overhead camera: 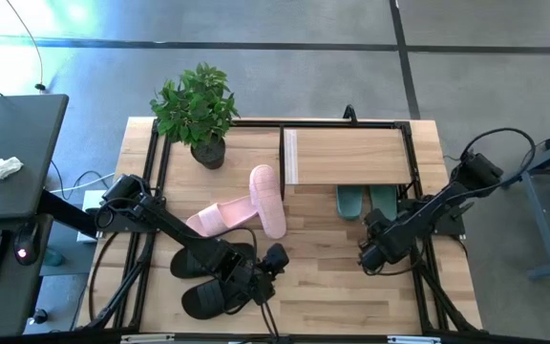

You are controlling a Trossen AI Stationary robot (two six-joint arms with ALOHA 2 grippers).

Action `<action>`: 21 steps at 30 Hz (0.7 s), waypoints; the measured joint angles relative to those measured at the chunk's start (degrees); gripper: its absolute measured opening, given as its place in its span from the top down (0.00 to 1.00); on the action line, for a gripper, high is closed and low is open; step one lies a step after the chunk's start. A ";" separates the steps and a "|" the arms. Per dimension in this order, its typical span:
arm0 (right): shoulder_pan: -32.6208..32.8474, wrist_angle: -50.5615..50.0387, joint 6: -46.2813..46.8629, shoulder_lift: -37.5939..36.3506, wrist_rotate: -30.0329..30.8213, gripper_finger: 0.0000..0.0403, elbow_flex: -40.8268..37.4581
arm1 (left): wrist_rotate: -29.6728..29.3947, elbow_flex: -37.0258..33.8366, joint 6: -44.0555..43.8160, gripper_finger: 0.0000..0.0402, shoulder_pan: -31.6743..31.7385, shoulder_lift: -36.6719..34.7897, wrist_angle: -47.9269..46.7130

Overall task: Pick and place slides into the shelf
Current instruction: Adjust the green slides

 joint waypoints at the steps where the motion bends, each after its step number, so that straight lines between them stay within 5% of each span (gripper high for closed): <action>1: -0.01 -0.33 -0.02 0.02 -1.30 1.00 -0.34 | 0.00 0.01 0.00 0.63 0.00 0.00 -0.02; 21: -8.22 1.04 4.61 0.07 2.93 1.00 -3.16 | 0.00 0.02 -0.04 0.63 0.00 0.00 -0.02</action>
